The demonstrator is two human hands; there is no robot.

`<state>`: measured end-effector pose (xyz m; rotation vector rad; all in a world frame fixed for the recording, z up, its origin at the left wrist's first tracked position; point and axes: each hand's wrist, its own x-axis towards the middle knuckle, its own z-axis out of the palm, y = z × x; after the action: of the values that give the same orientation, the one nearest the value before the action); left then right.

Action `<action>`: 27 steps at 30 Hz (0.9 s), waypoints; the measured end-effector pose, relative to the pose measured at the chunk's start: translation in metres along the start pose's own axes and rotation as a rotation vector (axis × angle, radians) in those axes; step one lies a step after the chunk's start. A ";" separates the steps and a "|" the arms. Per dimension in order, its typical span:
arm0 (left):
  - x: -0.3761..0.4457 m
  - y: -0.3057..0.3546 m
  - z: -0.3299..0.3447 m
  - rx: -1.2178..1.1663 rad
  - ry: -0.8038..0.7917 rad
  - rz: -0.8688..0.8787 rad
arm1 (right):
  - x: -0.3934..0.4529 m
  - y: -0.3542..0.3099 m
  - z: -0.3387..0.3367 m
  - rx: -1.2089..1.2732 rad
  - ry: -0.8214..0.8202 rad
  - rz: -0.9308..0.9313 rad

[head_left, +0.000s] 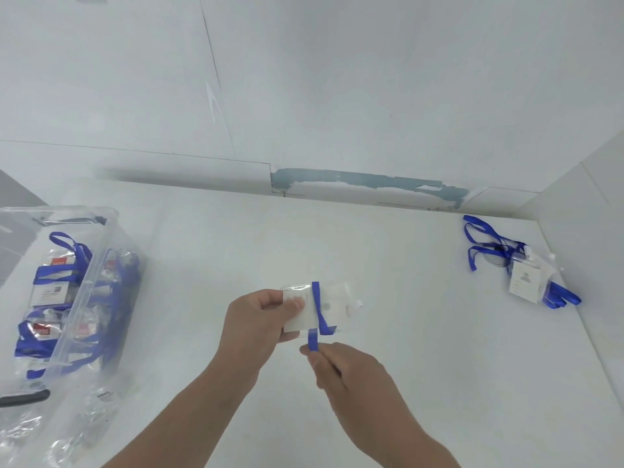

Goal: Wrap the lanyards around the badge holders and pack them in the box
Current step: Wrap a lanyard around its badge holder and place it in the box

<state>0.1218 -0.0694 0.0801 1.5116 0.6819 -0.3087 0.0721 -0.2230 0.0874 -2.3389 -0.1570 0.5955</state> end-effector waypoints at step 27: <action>0.002 -0.005 -0.024 0.388 -0.102 0.174 | 0.008 -0.003 -0.042 -0.244 0.089 -0.210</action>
<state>0.1154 -0.0461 0.0767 1.8971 0.4198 -0.3985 0.0990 -0.2444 0.1134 -2.5352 -0.4495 0.3852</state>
